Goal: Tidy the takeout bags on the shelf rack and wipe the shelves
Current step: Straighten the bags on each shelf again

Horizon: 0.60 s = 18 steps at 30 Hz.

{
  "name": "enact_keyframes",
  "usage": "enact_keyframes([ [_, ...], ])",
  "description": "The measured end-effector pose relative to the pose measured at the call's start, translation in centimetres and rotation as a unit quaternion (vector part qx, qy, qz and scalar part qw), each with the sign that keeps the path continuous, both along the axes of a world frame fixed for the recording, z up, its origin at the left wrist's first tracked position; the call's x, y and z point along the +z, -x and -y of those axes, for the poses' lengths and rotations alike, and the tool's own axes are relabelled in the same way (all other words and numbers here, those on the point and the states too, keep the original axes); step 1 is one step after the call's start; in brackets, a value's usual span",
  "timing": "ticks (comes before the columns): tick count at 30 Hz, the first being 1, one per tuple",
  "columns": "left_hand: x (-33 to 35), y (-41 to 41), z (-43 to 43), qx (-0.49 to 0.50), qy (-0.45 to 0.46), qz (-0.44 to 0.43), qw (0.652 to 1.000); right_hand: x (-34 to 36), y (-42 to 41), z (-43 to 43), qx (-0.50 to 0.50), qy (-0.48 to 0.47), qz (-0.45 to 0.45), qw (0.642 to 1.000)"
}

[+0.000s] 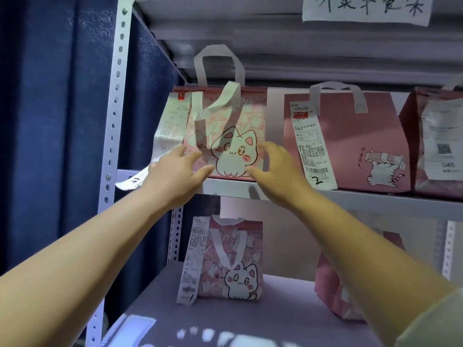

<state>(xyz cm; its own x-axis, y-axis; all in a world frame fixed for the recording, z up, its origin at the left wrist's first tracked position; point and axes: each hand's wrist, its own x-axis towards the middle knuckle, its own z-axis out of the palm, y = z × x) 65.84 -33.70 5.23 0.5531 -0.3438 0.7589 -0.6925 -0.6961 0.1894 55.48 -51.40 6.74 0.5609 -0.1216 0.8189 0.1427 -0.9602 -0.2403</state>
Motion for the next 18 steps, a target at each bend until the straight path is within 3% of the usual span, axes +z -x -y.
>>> enact_keyframes([
  [4, -1.9, 3.3, -0.5, -0.097, 0.079, 0.096, 0.987, -2.6, 2.4, -1.2, 0.055, 0.033, 0.108, 0.992],
  [8, -5.9, 5.5, -0.4, -0.162, 0.093, 0.127, 0.974, -6.8, 3.9, -2.2, 0.109, 0.033, 0.11, 0.987],
  [12, -11.3, 4.7, 0.4, -0.181, 0.066, 0.069, 0.979, -11.7, 3.9, -1.1, 0.113, 0.011, 0.044, 0.993],
  [18, -18.6, 0.5, 2.5, -0.153, 0.03, -0.083, 0.984, -17.9, 1.2, 3.6, 0.07, -0.074, -0.07, 0.992],
])
